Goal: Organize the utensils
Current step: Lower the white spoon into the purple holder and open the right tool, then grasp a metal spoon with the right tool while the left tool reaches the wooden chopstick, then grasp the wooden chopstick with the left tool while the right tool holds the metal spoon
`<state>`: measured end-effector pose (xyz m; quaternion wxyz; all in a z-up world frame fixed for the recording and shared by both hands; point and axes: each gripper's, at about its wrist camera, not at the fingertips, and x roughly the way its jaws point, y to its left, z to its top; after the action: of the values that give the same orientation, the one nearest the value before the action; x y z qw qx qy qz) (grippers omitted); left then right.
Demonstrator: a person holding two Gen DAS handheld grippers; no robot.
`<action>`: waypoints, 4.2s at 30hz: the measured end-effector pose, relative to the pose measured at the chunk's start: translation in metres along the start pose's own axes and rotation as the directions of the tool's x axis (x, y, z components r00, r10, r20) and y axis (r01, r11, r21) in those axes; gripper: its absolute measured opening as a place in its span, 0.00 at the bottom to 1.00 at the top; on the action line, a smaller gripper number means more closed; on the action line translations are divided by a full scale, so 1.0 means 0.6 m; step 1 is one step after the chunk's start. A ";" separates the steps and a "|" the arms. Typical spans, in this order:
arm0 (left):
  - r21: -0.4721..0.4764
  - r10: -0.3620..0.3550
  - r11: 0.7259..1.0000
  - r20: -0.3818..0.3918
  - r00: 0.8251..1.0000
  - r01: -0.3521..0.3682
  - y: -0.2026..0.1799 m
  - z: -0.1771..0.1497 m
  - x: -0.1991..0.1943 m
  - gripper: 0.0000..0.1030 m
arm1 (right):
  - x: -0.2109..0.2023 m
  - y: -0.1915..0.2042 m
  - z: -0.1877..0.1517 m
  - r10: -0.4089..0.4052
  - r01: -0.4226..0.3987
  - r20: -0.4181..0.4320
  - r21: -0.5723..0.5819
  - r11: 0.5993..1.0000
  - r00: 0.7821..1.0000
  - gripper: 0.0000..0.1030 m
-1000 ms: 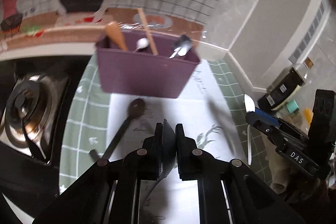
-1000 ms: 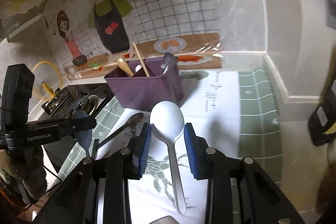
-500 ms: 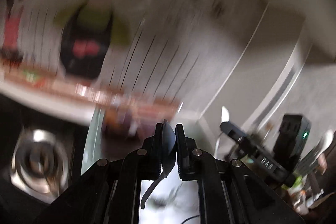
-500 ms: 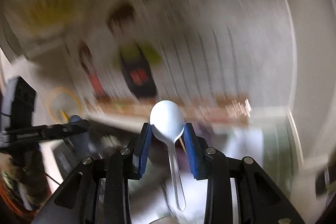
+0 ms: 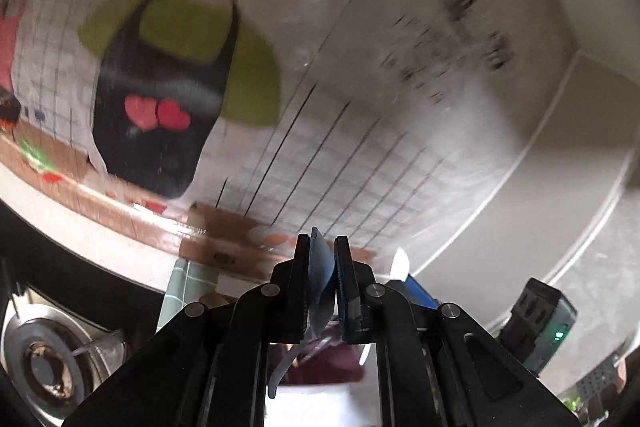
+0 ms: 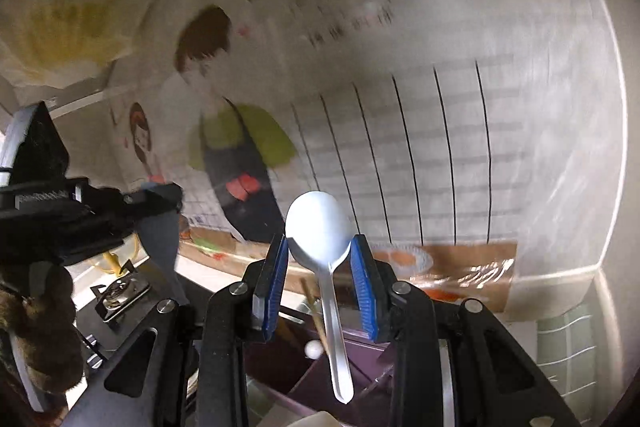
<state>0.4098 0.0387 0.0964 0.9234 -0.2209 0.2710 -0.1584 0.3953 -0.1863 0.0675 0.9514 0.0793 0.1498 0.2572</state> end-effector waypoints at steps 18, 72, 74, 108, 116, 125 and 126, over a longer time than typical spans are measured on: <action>-0.015 0.103 0.994 -0.126 0.987 -0.106 0.061 -0.080 0.083 0.52 | 0.036 -0.061 -0.085 0.024 0.006 -0.206 0.143 0.990 0.978 0.34; -0.009 0.362 0.922 -0.329 0.872 -0.386 0.098 -0.412 -0.260 0.52 | -0.062 0.152 -0.358 -0.023 -0.115 -0.689 -0.153 0.982 0.724 0.05; -0.003 0.349 0.928 -0.345 0.871 -0.373 0.094 -0.412 -0.247 0.52 | -0.070 0.119 -0.354 -0.067 -0.068 -0.683 -0.169 0.983 0.727 0.05; 0.034 0.357 0.925 -0.421 0.834 -0.379 0.097 -0.434 -0.207 0.52 | -0.029 0.210 -0.370 -0.074 -0.150 -0.653 -0.280 0.948 0.753 0.12; 0.096 0.350 0.933 -0.462 0.815 -0.346 0.085 -0.453 -0.168 0.50 | -0.102 0.089 -0.353 -0.148 -0.015 -0.638 -0.244 0.970 0.756 0.12; 0.057 0.272 0.956 -0.532 0.802 -0.286 0.062 -0.456 -0.110 0.37 | -0.147 0.045 -0.355 -0.168 0.059 -0.614 -0.195 0.979 0.771 0.12; 0.056 0.273 0.956 -0.531 0.802 -0.289 0.060 -0.455 -0.107 0.37 | -0.148 0.047 -0.356 -0.172 0.060 -0.613 -0.199 0.978 0.771 0.12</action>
<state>0.2090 0.0079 -0.1002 0.8214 -0.1384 0.5486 -0.0713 0.2392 -0.1918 -0.1059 0.8646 -0.1008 0.4398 0.2212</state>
